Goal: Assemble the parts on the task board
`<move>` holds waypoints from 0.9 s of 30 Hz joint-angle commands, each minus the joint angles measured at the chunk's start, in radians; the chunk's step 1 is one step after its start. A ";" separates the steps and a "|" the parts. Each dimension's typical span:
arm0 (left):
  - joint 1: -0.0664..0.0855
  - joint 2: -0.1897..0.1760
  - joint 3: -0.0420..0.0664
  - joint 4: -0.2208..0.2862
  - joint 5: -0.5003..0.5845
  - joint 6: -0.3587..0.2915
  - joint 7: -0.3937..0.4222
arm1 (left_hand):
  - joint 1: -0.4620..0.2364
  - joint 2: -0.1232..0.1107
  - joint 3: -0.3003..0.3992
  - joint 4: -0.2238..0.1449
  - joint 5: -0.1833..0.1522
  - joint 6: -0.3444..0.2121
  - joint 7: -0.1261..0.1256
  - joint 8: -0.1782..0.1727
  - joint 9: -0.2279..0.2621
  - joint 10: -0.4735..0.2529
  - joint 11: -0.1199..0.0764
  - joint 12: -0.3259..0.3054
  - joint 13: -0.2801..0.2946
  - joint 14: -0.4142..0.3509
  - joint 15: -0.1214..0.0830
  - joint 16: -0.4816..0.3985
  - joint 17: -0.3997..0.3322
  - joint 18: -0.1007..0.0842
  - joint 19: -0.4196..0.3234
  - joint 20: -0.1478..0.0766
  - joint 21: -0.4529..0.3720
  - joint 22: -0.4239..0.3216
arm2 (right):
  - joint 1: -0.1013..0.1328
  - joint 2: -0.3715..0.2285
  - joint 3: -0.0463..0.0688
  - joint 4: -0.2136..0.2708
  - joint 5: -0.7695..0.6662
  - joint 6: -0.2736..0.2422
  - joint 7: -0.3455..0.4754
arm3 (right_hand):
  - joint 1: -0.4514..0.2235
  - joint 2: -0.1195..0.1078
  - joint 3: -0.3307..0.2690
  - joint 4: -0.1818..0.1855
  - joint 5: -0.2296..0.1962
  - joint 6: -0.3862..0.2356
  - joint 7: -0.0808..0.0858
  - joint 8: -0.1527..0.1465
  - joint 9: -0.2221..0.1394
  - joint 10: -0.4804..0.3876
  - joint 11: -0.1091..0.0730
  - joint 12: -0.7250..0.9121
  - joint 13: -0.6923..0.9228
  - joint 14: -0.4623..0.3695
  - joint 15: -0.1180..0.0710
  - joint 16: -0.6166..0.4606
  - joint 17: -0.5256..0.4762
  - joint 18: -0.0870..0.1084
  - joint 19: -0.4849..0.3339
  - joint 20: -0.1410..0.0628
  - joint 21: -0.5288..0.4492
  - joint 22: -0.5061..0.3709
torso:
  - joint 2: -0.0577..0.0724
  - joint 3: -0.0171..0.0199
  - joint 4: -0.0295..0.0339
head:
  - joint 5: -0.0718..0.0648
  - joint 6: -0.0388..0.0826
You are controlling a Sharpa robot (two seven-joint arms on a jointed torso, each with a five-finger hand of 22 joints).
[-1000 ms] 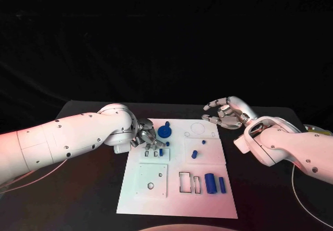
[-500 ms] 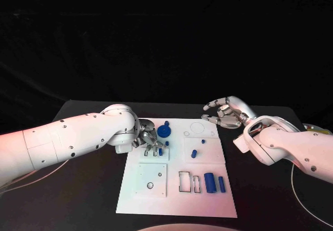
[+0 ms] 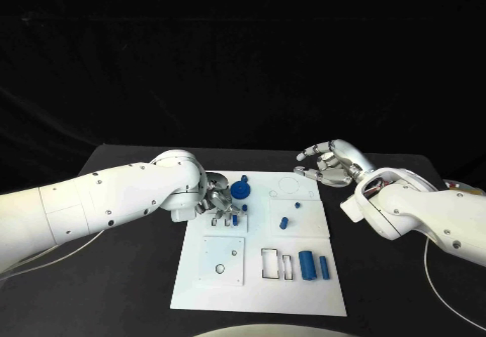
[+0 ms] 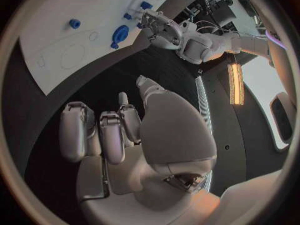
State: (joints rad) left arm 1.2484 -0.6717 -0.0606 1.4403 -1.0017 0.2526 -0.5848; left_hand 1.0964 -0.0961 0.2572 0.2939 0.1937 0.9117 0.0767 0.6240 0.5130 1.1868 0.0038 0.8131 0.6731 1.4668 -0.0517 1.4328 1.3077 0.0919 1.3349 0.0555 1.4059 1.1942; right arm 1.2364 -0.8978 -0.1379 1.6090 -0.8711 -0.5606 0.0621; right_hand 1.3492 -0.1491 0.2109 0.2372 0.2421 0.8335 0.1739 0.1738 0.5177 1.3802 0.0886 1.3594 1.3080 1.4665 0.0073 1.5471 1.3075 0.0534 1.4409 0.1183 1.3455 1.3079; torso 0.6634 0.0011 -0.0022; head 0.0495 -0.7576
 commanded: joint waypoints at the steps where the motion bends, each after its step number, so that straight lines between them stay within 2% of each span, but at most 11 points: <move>1: 0.001 0.006 0.000 -0.004 -0.004 0.030 0.000 | 0.017 -0.002 0.010 0.000 0.004 -0.004 -0.005 0.005 0.005 0.000 -0.004 0.005 0.002 0.054 -0.008 0.004 0.066 -0.015 0.006 -0.003 0.007 0.003 | -0.001 0.001 0.000 -0.001 -0.004 0.019 -0.002 | 0.005 0.003 0.000 0.010 0.008 0.004 -0.003 0.005 0.001 -0.001 -0.002 0.000 0.053 0.082 0.006 -0.003 0.169 0.005 -0.003 -0.001 -0.003 0.098 | 0.001 0.0001 -0.0013 | 0.000 0.001; 4: 0.000 0.011 0.000 -0.010 -0.007 0.037 0.001 | 0.033 -0.003 0.025 -0.001 0.004 -0.005 -0.006 0.004 0.011 0.000 -0.005 0.005 0.004 0.054 -0.009 0.005 0.066 -0.015 0.005 -0.003 0.008 0.004 | -0.002 0.002 0.000 -0.001 -0.004 0.020 -0.003 | 0.005 0.003 0.000 0.010 0.008 0.004 -0.003 0.005 0.001 -0.001 -0.002 0.000 0.053 0.082 0.006 -0.003 0.169 0.005 -0.003 -0.001 -0.003 0.098 | 0.001 -0.0012 -0.0013 | -0.001 0.002; 9: 0.000 0.016 0.000 -0.018 -0.009 0.045 0.004 | 0.050 -0.005 0.046 -0.001 0.005 -0.007 -0.006 0.003 0.019 0.000 -0.005 0.007 0.007 0.054 -0.009 0.007 0.068 -0.016 0.004 -0.003 0.010 0.007 | -0.002 0.002 0.000 -0.002 -0.004 0.022 -0.005 | 0.005 0.004 0.000 0.010 0.009 0.005 -0.003 0.006 0.002 -0.001 -0.002 0.000 0.053 0.082 0.006 -0.003 0.169 0.005 -0.003 -0.001 -0.004 0.098 | 0.000 0.0007 -0.0013 | 0.000 0.003; 16: 0.000 0.018 0.000 -0.024 -0.007 0.048 0.007 | 0.077 -0.012 0.081 -0.002 0.005 -0.008 -0.007 0.001 0.030 -0.001 -0.006 0.008 0.010 0.054 -0.010 0.009 0.069 -0.016 0.004 -0.004 0.012 0.011 | -0.003 0.004 -0.001 -0.004 -0.004 0.023 -0.005 | 0.005 0.004 0.000 0.010 0.009 0.005 -0.003 0.006 0.002 0.000 -0.002 0.001 0.053 0.083 0.006 -0.002 0.173 0.004 -0.002 -0.001 -0.001 0.099 | 0.000 0.0009 -0.0001 | -0.003 0.002; 22: 0.000 0.018 0.000 -0.027 0.011 0.044 0.012 | 0.160 -0.022 0.206 -0.009 0.004 -0.013 -0.011 0.000 0.055 -0.001 -0.011 0.008 0.013 0.055 -0.014 0.013 0.072 -0.016 0.003 -0.005 0.015 0.017 | -0.004 0.005 -0.001 -0.007 -0.004 0.022 -0.004 | 0.005 0.004 0.000 0.010 0.009 0.005 -0.003 0.006 0.002 0.000 -0.002 0.001 0.053 0.083 0.006 -0.002 0.173 0.004 -0.002 -0.001 -0.001 0.099 | -0.001 0.0008 -0.0008 | 0.000 0.001; 25: 0.000 0.019 0.000 -0.028 0.024 0.039 0.014 | 0.206 -0.041 0.296 -0.018 0.003 -0.020 -0.010 0.004 0.073 -0.001 -0.010 0.002 0.010 0.055 -0.015 0.014 0.072 -0.016 0.002 -0.007 0.016 0.019 | -0.004 0.005 -0.001 -0.008 -0.003 0.022 -0.004 | 0.005 0.005 0.000 0.011 0.011 0.006 -0.003 0.006 0.002 0.000 -0.003 0.001 0.053 0.082 0.006 -0.003 0.169 0.005 -0.003 -0.001 -0.004 0.097 | -0.001 0.0005 -0.0015 | -0.001 0.002; 27: 0.000 0.019 0.000 -0.029 0.034 0.037 0.016 | 0.228 -0.067 0.381 -0.032 0.004 -0.027 -0.009 0.010 0.092 0.001 -0.010 -0.003 0.008 0.055 -0.013 0.016 0.075 -0.017 0.003 -0.007 0.019 0.023 | -0.004 0.005 -0.001 -0.009 -0.003 0.022 -0.004 | 0.005 0.005 0.000 0.011 0.011 0.006 -0.003 0.006 0.002 0.000 -0.003 0.001 0.053 0.082 0.006 -0.003 0.169 0.005 -0.003 -0.001 -0.004 0.097 | -0.001 0.0005 -0.0012 | -0.002 0.002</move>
State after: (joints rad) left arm 1.2478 -0.6557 -0.0606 1.4113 -0.9965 0.2812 -0.5816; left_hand 1.3137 -0.1558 0.6159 0.2686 0.1934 0.8899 0.0693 0.6310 0.6009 1.1850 -0.0022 0.8157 0.6831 1.4668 -0.0590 1.4424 1.3075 0.0919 1.3348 0.0555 1.4183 1.2164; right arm 1.2333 -0.8937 -0.1386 1.6003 -0.8711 -0.5524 0.0577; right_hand 1.3492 -0.1491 0.2111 0.2430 0.2475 0.8335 0.1739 0.1737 0.5184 1.3803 0.0886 1.3594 1.3078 1.4666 0.0074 1.5471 1.3073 0.0534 1.4410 0.1183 1.3455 1.3076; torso 0.6629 0.0018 -0.0031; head 0.0482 -0.7560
